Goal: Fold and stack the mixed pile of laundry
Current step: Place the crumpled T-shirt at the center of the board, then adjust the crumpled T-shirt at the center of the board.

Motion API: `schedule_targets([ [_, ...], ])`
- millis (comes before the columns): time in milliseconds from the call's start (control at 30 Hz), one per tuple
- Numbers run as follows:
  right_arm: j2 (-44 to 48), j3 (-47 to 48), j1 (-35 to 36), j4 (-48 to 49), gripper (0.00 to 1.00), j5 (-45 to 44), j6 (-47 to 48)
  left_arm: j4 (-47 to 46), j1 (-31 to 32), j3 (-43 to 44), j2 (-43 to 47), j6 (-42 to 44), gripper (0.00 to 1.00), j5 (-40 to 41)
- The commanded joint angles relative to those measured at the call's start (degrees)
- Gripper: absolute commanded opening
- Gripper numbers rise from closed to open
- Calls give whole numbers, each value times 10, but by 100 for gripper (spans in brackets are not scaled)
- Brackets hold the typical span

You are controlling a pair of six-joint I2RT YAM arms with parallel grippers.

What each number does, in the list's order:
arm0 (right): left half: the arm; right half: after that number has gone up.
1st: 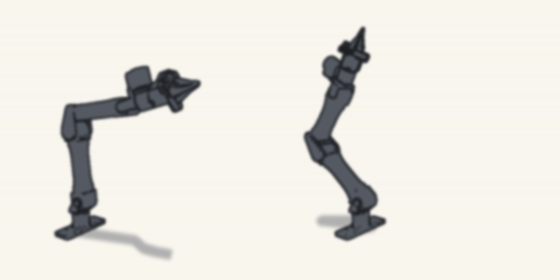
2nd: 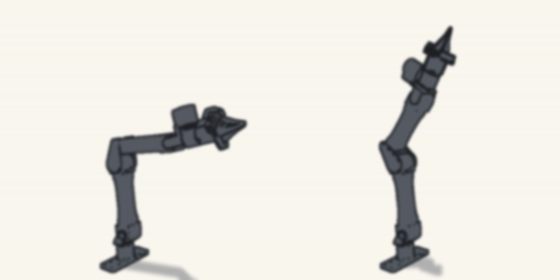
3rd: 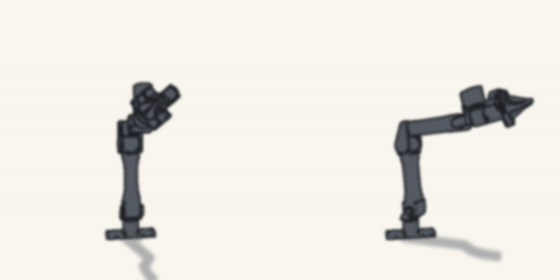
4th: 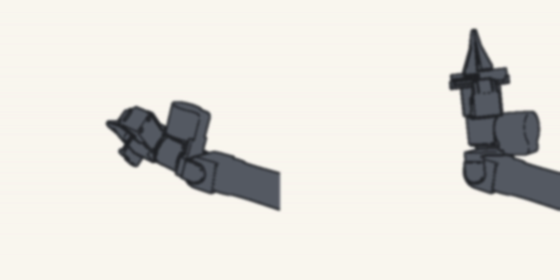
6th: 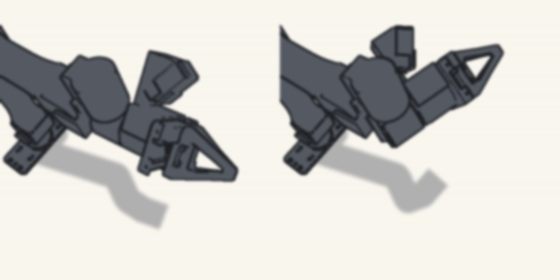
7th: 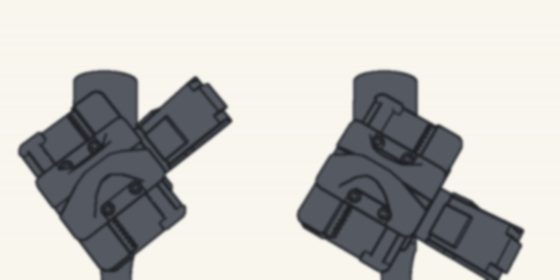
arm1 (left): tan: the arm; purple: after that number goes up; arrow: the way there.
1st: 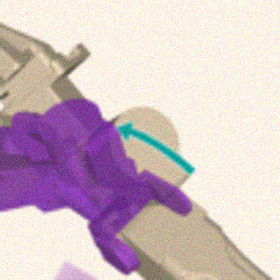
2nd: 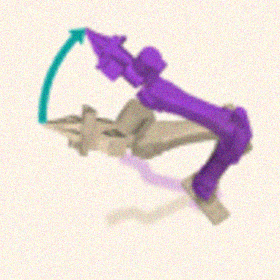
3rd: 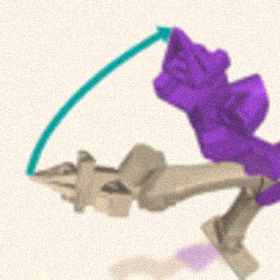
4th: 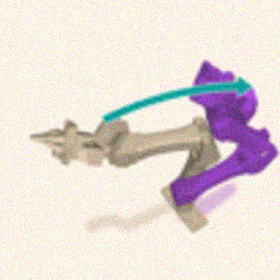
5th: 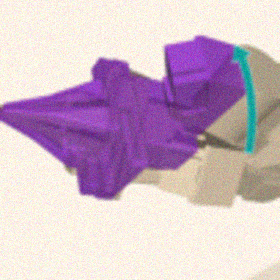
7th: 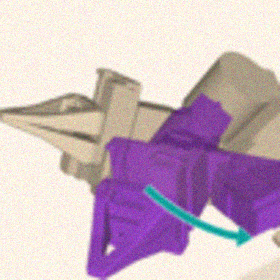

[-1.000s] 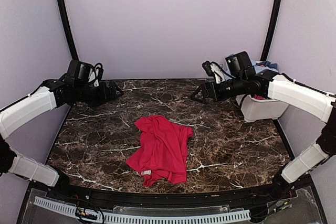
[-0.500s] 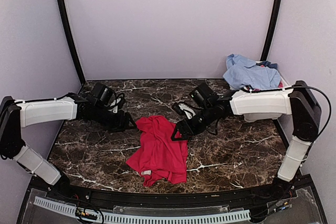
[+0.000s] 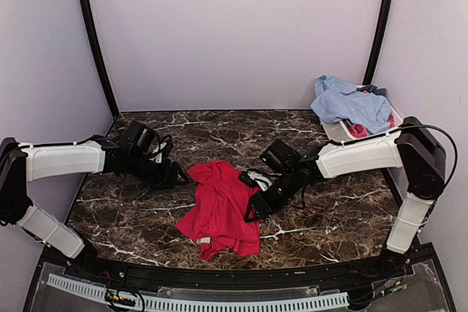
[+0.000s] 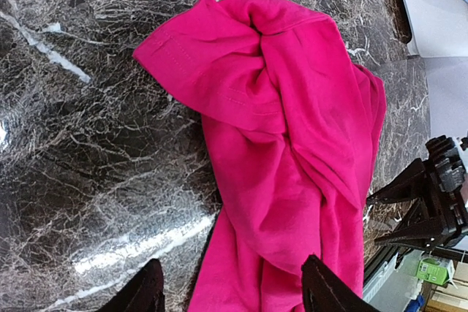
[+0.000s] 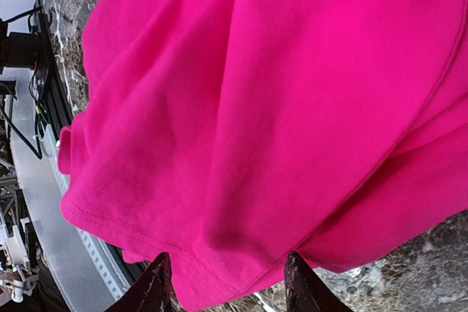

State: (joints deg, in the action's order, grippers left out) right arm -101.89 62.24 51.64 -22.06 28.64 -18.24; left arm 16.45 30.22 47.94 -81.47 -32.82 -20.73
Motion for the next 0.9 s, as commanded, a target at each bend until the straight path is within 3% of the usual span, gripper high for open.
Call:
schedule_targets([
  [0,15,-26,3,29,48,-8,-14,9,1,-12,31,-10,63,0],
  [200,-1,-36,4,42,45,-8,-13,-2,8,-24,28,-17,62,-2],
  [367,-6,-36,11,57,35,18,-16,-7,11,-29,31,-21,62,-3],
  [867,-20,-42,12,32,35,-41,-26,-3,11,-34,37,-20,63,3],
])
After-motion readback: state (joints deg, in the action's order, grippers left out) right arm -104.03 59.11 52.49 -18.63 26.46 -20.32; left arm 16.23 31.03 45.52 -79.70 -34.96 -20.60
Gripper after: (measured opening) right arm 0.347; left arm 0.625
